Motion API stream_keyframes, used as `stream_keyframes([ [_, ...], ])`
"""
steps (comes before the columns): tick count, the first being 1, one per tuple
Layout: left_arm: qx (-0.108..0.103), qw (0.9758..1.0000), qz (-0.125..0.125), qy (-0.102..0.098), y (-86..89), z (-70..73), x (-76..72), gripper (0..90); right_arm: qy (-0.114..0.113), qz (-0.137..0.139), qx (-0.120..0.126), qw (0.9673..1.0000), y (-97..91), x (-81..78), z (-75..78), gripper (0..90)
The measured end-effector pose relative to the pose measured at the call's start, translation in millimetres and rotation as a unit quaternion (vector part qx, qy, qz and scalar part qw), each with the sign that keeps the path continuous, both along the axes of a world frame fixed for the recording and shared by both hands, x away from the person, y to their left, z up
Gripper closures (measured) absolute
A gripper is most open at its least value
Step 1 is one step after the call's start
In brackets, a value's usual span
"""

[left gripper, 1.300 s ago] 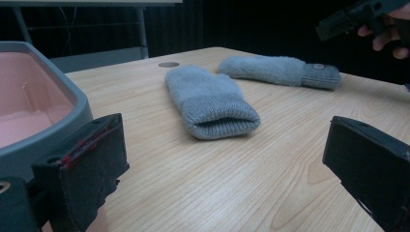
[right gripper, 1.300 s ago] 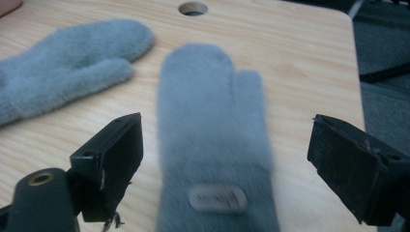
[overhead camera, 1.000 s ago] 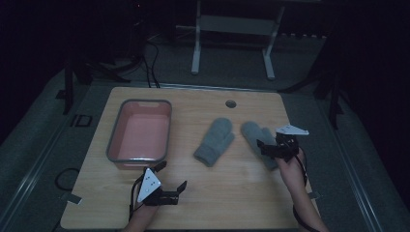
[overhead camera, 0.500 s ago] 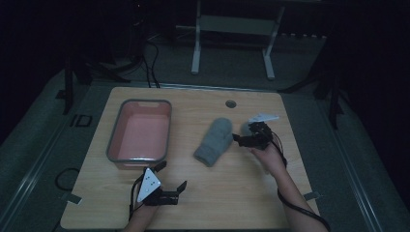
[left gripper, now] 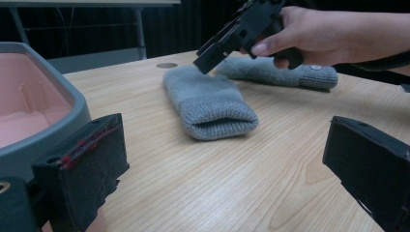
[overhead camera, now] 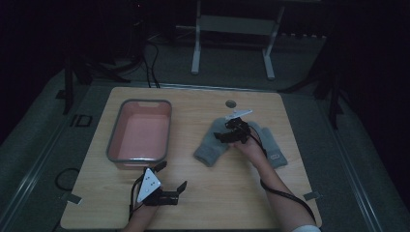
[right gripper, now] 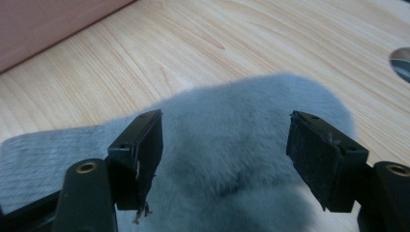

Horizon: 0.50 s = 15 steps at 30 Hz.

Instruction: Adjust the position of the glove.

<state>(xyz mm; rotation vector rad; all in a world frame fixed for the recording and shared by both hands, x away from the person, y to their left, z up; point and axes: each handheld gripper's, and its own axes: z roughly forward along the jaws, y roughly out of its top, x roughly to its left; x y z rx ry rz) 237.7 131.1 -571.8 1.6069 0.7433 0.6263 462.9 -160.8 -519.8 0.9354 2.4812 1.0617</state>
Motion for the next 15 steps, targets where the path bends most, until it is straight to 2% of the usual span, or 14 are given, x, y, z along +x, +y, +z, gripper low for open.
stream_keyframes([
  [4, -0.001, 1.0, 0.0, 0.0, 0.3, 0.0, 0.3, 2.2, 0.006, 0.002, -0.012, 0.9999, 5.2, 5.6, -7.9, 31.2],
  [8, 0.0, 1.0, 0.0, 0.0, 0.2, 0.0, 0.2, 2.2, 0.022, -0.003, -0.029, 0.9993, 8.8, 11.6, -23.9, 32.5],
  [11, 0.002, 1.0, 0.0, 0.0, 0.0, 0.1, 0.0, 2.2, 0.017, 0.002, -0.034, 0.9993, 9.0, 11.8, -25.6, 33.8],
  [15, 0.003, 1.0, 0.001, -0.001, -0.2, 0.1, -0.2, 2.2, 0.018, 0.011, -0.045, 0.9987, 11.2, 12.4, -25.6, 41.3],
])
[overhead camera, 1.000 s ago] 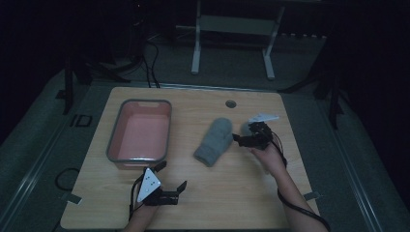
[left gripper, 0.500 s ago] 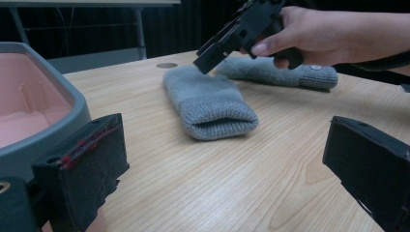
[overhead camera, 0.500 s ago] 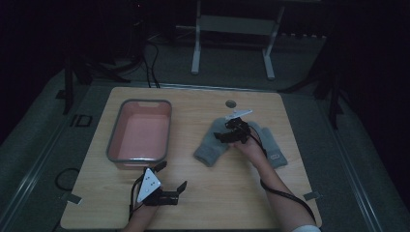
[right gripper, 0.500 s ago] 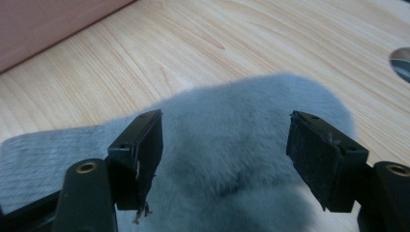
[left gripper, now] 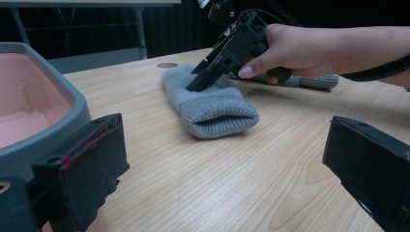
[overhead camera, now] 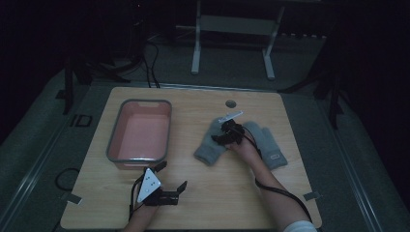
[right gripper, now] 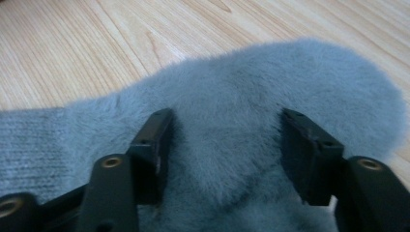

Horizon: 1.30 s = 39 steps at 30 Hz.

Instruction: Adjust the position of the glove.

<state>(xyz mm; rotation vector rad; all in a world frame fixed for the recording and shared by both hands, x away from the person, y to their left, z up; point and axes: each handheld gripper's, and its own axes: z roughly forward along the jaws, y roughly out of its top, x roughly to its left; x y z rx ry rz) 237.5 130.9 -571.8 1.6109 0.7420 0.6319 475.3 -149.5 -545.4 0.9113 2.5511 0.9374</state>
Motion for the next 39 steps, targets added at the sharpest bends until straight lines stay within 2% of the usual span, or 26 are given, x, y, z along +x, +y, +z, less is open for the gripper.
stream_keyframes([
  [3, 0.0, 1.0, 0.0, 0.0, 0.0, 0.0, 0.0, 2.2, 0.008, 0.007, 0.012, 0.9999, -0.7, 2.2, -0.6, 51.6],
  [7, -0.004, 1.0, 0.0, 0.001, 0.4, -0.1, 0.4, 2.2, 0.02, 0.024, 0.024, 0.9992, -0.3, 0.9, 3.1, 74.1],
  [10, -0.004, 1.0, 0.0, 0.001, 0.4, -0.1, 0.4, 2.2, 0.03, 0.044, 0.029, 0.9981, 0.9, -0.9, 9.0, 79.6],
  [12, -0.004, 1.0, 0.0, 0.001, 0.3, -0.1, 0.3, 2.2, 0.037, 0.059, 0.032, 0.9971, 1.6, -4.0, 14.2, 80.3],
  [16, -0.004, 1.0, 0.001, 0.001, 0.4, -0.1, 0.4, 2.2, 0.031, 0.1, 0.042, 0.9936, 3.2, -19.5, 28.4, 80.4],
  [17, -0.004, 1.0, 0.001, 0.001, 0.4, -0.1, 0.4, 2.2, 0.025, 0.127, 0.042, 0.9907, 3.9, -31.8, 37.1, 80.4],
  [18, -0.004, 1.0, 0.001, 0.001, 0.5, -0.1, 0.5, 2.2, 0.025, 0.127, 0.042, 0.9907, 3.9, -31.8, 37.1, 80.4],
  [20, -0.004, 1.0, 0.001, 0.001, 0.6, -0.1, 0.5, 2.2, 0.024, 0.152, 0.045, 0.9871, 2.9, -43.1, 45.3, 80.4],
  [21, -0.004, 1.0, 0.001, 0.001, 0.5, -0.1, 0.5, 2.2, 0.025, 0.164, 0.047, 0.9849, 1.8, -48.3, 49.1, 80.4],
  [22, -0.004, 1.0, 0.001, 0.001, 0.5, -0.1, 0.5, 2.2, 0.024, 0.187, 0.048, 0.9809, -1.3, -58.1, 55.5, 80.3],
  [23, -0.004, 1.0, 0.001, 0.001, 0.5, -0.1, 0.4, 2.2, 0.024, 0.187, 0.048, 0.9809, -1.3, -58.1, 55.5, 80.3],
  [26, -0.004, 1.0, 0.002, 0.001, 0.5, -0.1, 0.5, 2.2, 0.022, 0.196, 0.053, 0.9789, -7.6, -71.5, 60.4, 80.2],
  [27, -0.004, 1.0, 0.002, 0.001, 0.5, -0.1, 0.5, 2.2, 0.024, 0.202, 0.059, 0.9772, -10.4, -77.0, 60.1, 80.2],
  [30, -0.004, 1.0, 0.002, 0.002, 0.3, 0.0, 0.5, 2.2, 0.037, 0.209, 0.062, 0.9752, -14.7, -85.8, 52.8, 80.1],
  [34, -0.003, 1.0, 0.001, 0.001, 0.2, 0.0, 0.3, 2.2, 0.057, 0.205, 0.047, 0.9759, -18.8, -85.1, 32.9, 80.0],
  [36, -0.003, 1.0, 0.001, 0.001, 0.3, 0.0, 0.4, 2.2, 0.06, 0.203, 0.03, 0.9768, -20.1, -81.0, 21.3, 78.9],
  [37, -0.003, 1.0, 0.002, 0.001, 0.3, -0.1, 0.4, 2.2, 0.066, 0.201, 0.022, 0.977, -21.2, -77.6, 12.9, 68.9],
  [38, -0.004, 1.0, 0.002, 0.001, 0.3, -0.1, 0.5, 2.2, 0.066, 0.201, 0.022, 0.977, -21.2, -77.6, 12.9, 68.9],
  [39, -0.004, 1.0, 0.002, 0.001, 0.3, -0.1, 0.5, 2.2, 0.073, 0.205, 0.025, 0.9757, -22.0, -75.5, 9.0, 60.7],
])
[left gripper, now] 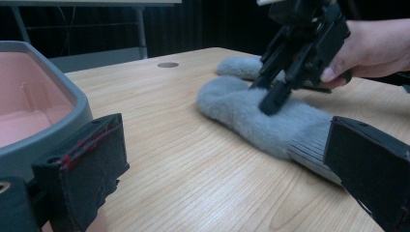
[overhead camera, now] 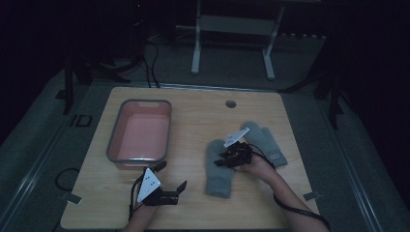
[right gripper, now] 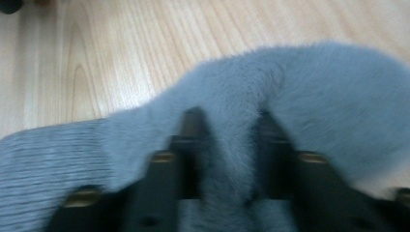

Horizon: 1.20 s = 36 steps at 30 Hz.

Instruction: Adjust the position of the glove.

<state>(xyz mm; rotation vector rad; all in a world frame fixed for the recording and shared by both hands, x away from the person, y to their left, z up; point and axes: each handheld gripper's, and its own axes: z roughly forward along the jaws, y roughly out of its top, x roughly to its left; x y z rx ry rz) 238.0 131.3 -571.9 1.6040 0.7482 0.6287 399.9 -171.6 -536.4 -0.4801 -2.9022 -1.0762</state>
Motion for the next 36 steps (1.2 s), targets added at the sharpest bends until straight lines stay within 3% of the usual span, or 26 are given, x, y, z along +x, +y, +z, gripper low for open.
stream_keyframes([
  [2, 0.001, 1.0, 0.0, 0.0, 0.0, 0.0, -0.1, 2.2, 0.006, -0.004, 0.003, 1.0, -2.9, 4.3, -5.7, 43.0],
  [8, 0.001, 1.0, -0.001, 0.0, 0.0, 0.0, -0.1, 2.2, 0.001, -0.006, 0.005, 1.0, -3.5, 4.8, -6.3, 29.9],
  [11, 0.0, 1.0, -0.001, -0.001, 0.0, 0.0, -0.1, 2.2, -0.025, -0.022, 0.004, 0.9994, -4.4, -2.1, 4.2, 26.4],
  [16, 0.001, 1.0, -0.001, -0.001, 0.0, 0.0, -0.1, 2.2, -0.047, -0.053, 0.009, 0.9974, -14.4, -6.0, 20.4, 27.7],
  [17, 0.001, 1.0, -0.002, -0.001, 0.0, 0.0, -0.1, 2.2, -0.043, -0.056, 0.01, 0.9975, -17.3, -5.3, 23.4, 27.9],
  [18, 0.001, 1.0, -0.002, -0.001, 0.0, 0.0, -0.1, 2.2, -0.049, -0.076, 0.025, 0.9956, -29.2, -5.1, 32.5, 33.4],
  [19, 0.001, 1.0, -0.001, 0.0, 0.0, 0.1, -0.2, 2.2, -0.049, -0.076, 0.025, 0.9956, -29.2, -5.1, 32.5, 33.4],
  [21, 0.001, 1.0, -0.001, -0.001, 0.0, 0.0, -0.1, 2.2, -0.07, -0.094, 0.036, 0.9925, -40.7, -5.5, 39.1, 33.3],
  [24, 0.001, 1.0, -0.001, -0.001, 0.0, 0.0, -0.2, 2.2, -0.087, -0.124, 0.032, 0.9879, -61.8, -4.2, 48.1, 33.7],
  [26, 0.001, 1.0, -0.001, -0.001, 0.0, 0.0, -0.1, 2.2, -0.095, -0.154, 0.029, 0.9831, -79.2, -2.1, 51.9, 38.5],
  [27, 0.0, 1.0, -0.001, 0.0, 0.0, 0.0, 0.0, 2.2, -0.104, -0.175, 0.022, 0.9788, -93.1, 0.3, 52.6, 42.9],
  [28, 0.0, 1.0, -0.001, 0.0, 0.0, 0.0, 0.0, 2.2, -0.104, -0.175, 0.022, 0.9788, -93.1, 0.3, 52.6, 42.9],
  [30, 0.001, 1.0, -0.001, 0.0, 0.0, 0.0, 0.0, 2.2, -0.104, -0.192, 0.021, 0.9757, -108.5, 3.5, 50.8, 44.9],
  [31, 0.001, 1.0, 0.0, 0.0, -0.1, 0.0, 0.0, 2.2, -0.101, -0.211, 0.018, 0.9722, -121.9, 7.5, 46.9, 46.8],
  [36, 0.0, 1.0, 0.0, 0.0, 0.1, 0.0, 0.1, 2.2, -0.083, -0.234, 0.006, 0.9686, -139.8, 16.3, 32.1, 47.3],
])
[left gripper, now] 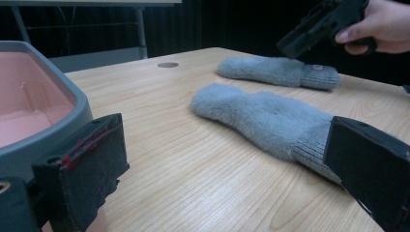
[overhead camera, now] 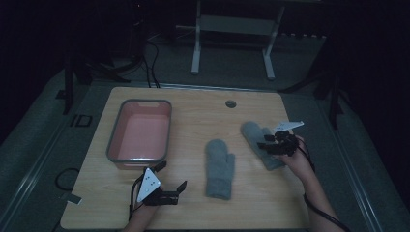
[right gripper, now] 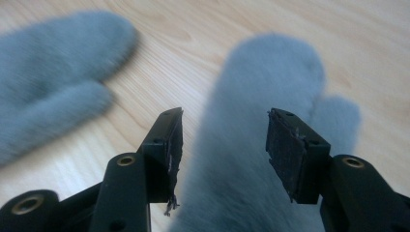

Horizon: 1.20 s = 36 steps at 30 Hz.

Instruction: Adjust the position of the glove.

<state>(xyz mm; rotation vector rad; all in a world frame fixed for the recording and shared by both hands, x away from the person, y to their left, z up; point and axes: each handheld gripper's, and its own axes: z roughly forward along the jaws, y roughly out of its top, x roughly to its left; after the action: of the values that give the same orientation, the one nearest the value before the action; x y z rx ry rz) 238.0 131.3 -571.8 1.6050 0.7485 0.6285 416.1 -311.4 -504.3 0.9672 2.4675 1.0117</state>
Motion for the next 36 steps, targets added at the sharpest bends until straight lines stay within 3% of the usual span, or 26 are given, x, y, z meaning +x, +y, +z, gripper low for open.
stream_keyframes([
  [7, -0.001, 1.0, 0.0, 0.0, 0.2, -0.1, 0.1, 2.2, 0.011, -0.017, -0.007, 0.9998, -7.5, 9.9, -29.4, 47.3],
  [11, -0.002, 1.0, 0.0, 0.001, 0.3, -0.1, 0.3, 2.2, -0.013, -0.014, -0.039, 0.9991, -1.0, 5.5, -38.9, 50.6],
  [13, -0.001, 1.0, -0.001, 0.001, 0.3, -0.1, 0.2, 2.2, -0.026, -0.018, -0.044, 0.9985, 0.9, 2.3, -41.8, 56.9],
  [16, -0.001, 1.0, 0.0, 0.0, 0.1, -0.1, 0.1, 2.2, -0.03, -0.031, -0.043, 0.9981, 2.3, -0.2, -42.5, 70.7],
  [19, -0.001, 1.0, 0.0, 0.001, 0.3, -0.1, 0.2, 2.2, -0.03, -0.052, -0.051, 0.9969, 6.9, -2.3, -40.7, 77.8],
  [22, -0.001, 1.0, 0.001, 0.001, 0.3, -0.1, 0.2, 2.2, -0.03, -0.064, -0.025, 0.9972, 7.6, -5.3, -38.0, 81.4],
  [24, -0.002, 1.0, 0.001, 0.0, 0.3, -0.1, 0.1, 2.2, -0.037, -0.085, -0.013, 0.9956, 6.4, -9.7, -36.0, 82.3],
  [25, -0.003, 1.0, 0.001, 0.001, 0.4, -0.1, 0.1, 2.2, -0.04, -0.099, -0.004, 0.9942, 5.8, -13.1, -34.0, 82.6],
  [29, -0.005, 1.0, 0.002, 0.003, 0.6, -0.1, 0.3, 2.2, -0.052, -0.172, 0.035, 0.983, 0.5, -36.1, -18.6, 82.9],
  [33, -0.002, 1.0, 0.001, 0.0, 0.5, -0.1, 0.1, 2.2, -0.083, -0.223, 0.022, 0.9709, 2.6, -59.4, -4.6, 82.9],
  [36, -0.003, 1.0, 0.001, 0.0, 0.5, -0.1, 0.1, 2.2, -0.086, -0.265, 0.02, 0.9603, -0.5, -71.9, -2.2, 82.9],
])
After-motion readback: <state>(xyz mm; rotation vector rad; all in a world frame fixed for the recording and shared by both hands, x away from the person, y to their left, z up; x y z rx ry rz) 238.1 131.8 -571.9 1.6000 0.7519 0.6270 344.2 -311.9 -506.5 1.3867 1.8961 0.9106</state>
